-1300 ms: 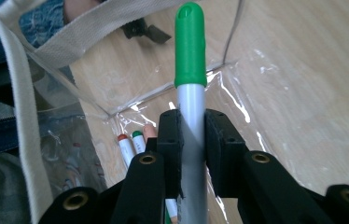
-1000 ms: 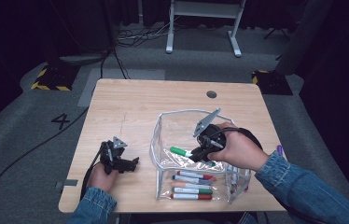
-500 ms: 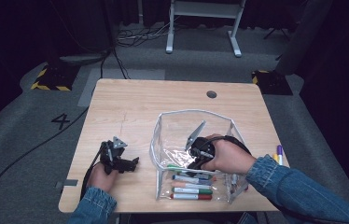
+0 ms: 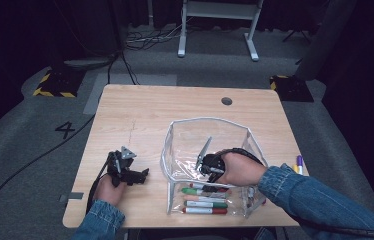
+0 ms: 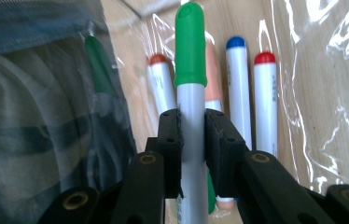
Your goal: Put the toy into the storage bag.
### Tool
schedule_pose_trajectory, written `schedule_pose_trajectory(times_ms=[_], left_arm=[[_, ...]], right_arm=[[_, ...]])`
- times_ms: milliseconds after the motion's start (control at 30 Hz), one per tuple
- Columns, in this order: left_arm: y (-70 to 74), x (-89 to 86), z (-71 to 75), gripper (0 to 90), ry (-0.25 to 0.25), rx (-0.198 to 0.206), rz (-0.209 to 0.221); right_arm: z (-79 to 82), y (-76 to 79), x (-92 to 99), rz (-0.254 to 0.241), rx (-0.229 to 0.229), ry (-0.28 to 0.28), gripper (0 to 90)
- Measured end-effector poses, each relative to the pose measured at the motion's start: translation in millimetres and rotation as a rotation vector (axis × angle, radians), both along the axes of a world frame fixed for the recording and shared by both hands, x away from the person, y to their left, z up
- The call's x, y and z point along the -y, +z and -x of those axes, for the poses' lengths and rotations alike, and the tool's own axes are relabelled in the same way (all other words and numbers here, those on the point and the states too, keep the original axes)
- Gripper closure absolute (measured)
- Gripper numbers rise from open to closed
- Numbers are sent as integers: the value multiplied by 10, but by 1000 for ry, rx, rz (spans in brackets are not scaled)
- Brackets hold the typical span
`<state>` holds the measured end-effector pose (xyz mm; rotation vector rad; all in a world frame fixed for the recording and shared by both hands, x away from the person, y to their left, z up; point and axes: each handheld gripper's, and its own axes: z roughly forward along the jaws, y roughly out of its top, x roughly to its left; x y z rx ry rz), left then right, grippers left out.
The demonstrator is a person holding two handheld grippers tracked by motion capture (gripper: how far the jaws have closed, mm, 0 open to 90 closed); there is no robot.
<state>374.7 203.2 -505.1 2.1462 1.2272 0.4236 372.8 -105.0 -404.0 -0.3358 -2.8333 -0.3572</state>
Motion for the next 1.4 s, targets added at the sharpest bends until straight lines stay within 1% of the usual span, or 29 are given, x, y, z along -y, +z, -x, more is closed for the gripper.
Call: schedule_pose_trajectory(times_ms=[67, 167, 200, 233, 267, 367, 400, 433, 467, 500, 533, 567, 600, 633, 700, 733, 767, 800, 833, 867, 933, 1000, 1033, 1133, 1233, 1333, 1400], left_arm=[[0, 0, -1, 0, -1, 0, 0], [0, 0, -1, 0, 0, 0, 0], [0, 0, -1, 0, -1, 0, -1], [0, 0, 0, 0, -1, 0, 0], [0, 0, 0, 0, -1, 0, 0], [0, 0, 1, 0, -1, 0, -1], [1, 0, 2, 0, 0, 0, -1], [1, 0, 1, 0, 0, 0, -1], [1, 0, 2, 0, 0, 0, -2], [1, 0, 2, 0, -1, 0, -2], [0, 1, 3, 0, 0, 1, 0], [0, 0, 3, 0, -1, 0, -1], [0, 1, 4, 0, 0, 0, 0], [1, 0, 4, 0, 0, -1, 0], [0, 1, 4, 0, 0, 0, 0], [0, 1, 4, 0, 0, 0, 0], [1, 0, 4, 0, -1, 0, -1], [1, 0, 4, 0, -1, 0, -1], [0, 1, 5, 0, 0, -1, 0], [1, 1, 5, 0, 0, -1, 0], [0, 3, 7, 0, 2, -1, 2], [0, 3, 7, 0, 2, -1, 2], [0, 4, 8, 0, 4, -1, 4], [0, 4, 9, 0, 3, -2, 4], [-1, 4, 12, 0, 4, -1, 4], [-1, 3, 12, 0, 4, -1, 4], [0, 3, 15, 0, 5, -3, 4]], right_arm=[[-4, -22, 1, 23, -17, -10, 770], [-25, -59, 4, 44, -26, 2, 769], [-30, -75, 4, 52, -25, 15, 769], [-30, -98, 1, 61, -33, 28, 770], [-25, -120, 1, 77, -41, 29, 769], [-52, -188, 18, 106, -40, 39, 769], [-62, -192, 22, 116, -44, 29, 769], [-82, -201, 28, 113, -35, 27, 768], [-101, -208, 30, 100, -26, 18, 715], [-118, -221, 34, 75, -16, 8, 603], [-135, -233, 39, 60, -13, 10, 540], [-147, -233, 43, 48, -12, -1, 522], [-157, -225, 48, 36, 3, -1, 499], [-164, -202, 49, 27, 17, 12, 474], [-171, -139, 52, -11, 36, -4, 439], [-183, -99, 58, -35, 57, -16, 435], [-190, -35, 70, -51, 72, -41, 431], [-196, 8, 83, -56, 83, -55, 426], [-213, 64, 102, -77, 107, -68, 422], [-216, 128, 121, -97, 122, -98, 420], [-220, 255, 174, -138, 145, -136, 417], [-213, 386, 240, -177, 180, -160, 413], [-202, 457, 280, -187, 197, -182, 417], [-173, 665, 410, -239, 240, -214, 420], [-146, 859, 555, -308, 278, -259, 428], [-118, 1020, 728, -353, 308, -308, 433], [-104, 1100, 868, -381, 323, -355, 435]])
